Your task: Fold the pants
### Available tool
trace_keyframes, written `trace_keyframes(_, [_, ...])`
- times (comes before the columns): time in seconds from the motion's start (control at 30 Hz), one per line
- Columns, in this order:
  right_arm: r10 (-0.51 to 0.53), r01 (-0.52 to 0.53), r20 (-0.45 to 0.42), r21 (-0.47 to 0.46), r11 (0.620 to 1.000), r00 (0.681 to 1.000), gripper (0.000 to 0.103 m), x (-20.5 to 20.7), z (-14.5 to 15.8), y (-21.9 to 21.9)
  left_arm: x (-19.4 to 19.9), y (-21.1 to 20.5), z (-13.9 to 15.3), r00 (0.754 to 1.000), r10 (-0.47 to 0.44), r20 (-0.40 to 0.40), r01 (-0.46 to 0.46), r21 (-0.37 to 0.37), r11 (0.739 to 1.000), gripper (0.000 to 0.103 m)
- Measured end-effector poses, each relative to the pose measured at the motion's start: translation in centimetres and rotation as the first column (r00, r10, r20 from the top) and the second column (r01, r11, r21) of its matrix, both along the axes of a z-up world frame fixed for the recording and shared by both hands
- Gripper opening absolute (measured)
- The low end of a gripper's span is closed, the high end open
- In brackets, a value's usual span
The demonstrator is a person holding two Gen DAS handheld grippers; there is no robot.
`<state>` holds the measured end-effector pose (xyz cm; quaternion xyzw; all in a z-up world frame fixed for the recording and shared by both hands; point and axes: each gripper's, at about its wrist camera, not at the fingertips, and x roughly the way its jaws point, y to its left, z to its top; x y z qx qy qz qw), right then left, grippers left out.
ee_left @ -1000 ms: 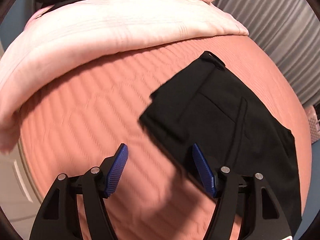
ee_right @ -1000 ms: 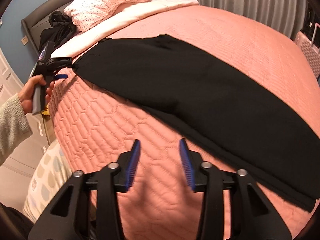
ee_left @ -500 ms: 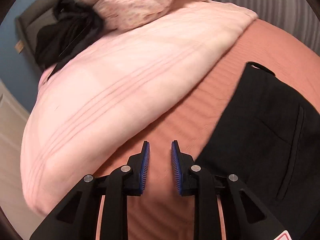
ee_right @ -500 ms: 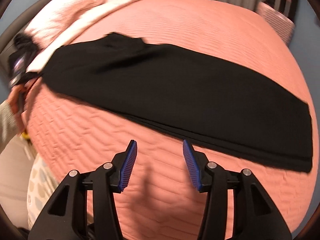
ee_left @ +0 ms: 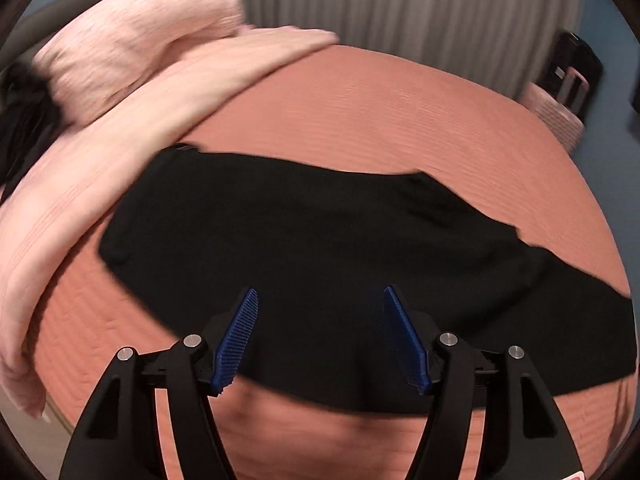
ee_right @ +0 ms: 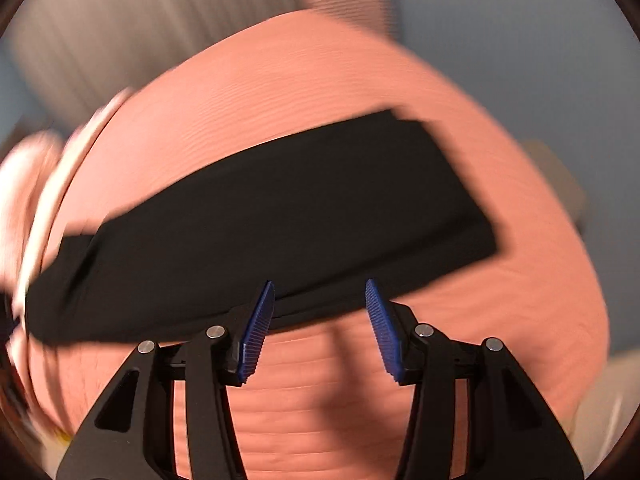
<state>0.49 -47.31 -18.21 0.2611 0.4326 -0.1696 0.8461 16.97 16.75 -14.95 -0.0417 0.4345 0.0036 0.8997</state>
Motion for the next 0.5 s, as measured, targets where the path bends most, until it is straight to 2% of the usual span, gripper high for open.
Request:
trace_keyframes(0.1, [-0.079, 0.076, 0.026, 0.094, 0.993, 0.997, 0.049, 0.0, -1.4, -4.3, 1.3, -6.1, -0.3, 0.997, -0.079, -0.015, 0.08, 0.038, 0.996, 0.066])
trace_keyframes(0.2, [-0.066, 0.066, 0.003, 0.073, 0.995, 0.998, 0.049, 1.9, -2.7, -6.4, 3.5, -9.1, -0.7, 0.993, -0.1, -0.06, 0.104, 0.056, 0.993, 0.066])
trace_keyframes(0.23, [-0.053, 0.053, -0.008, 0.095, 0.994, 0.999, 0.049, 2.5, -3.2, -6.9, 4.0, -9.9, -0.5, 0.992, -0.109, -0.062, 0.112, 0.05, 0.992, 0.066])
trace_keyframes(0.3, [-0.047, 0.045, 0.014, 0.132, 0.99, 0.999, 0.049, 3.5, -3.9, -7.3, 3.8, -11.3, 0.0, 0.991, -0.122, -0.049, 0.124, 0.057, 0.991, 0.069])
trace_keyframes(0.37, [-0.037, 0.032, 0.041, 0.121, 0.992, 0.998, 0.047, 4.2, -3.9, -7.3, 4.1, -12.4, 0.1, 0.991, -0.125, -0.039, 0.128, 0.084, 0.988, 0.073])
trace_keyframes(0.4, [-0.03, 0.025, 0.051, 0.109, 0.994, 0.998, 0.041, 4.5, -3.8, -7.1, 4.3, -13.0, -0.1, 0.991, -0.124, -0.044, 0.128, 0.101, 0.987, 0.074])
trace_keyframes(0.43, [-0.025, 0.018, 0.06, 0.105, 0.994, 0.998, 0.014, 4.6, -3.4, -7.1, 4.6, -13.3, -0.2, 0.991, -0.124, -0.054, 0.129, 0.109, 0.986, 0.074])
trace_keyframes(0.5, [-0.038, 0.022, 0.127, 0.127, 0.992, 0.991, 0.013, 3.2, -1.3, -7.3, 4.9, -13.8, -0.5, 0.991, -0.114, -0.072, 0.123, 0.135, 0.983, 0.074])
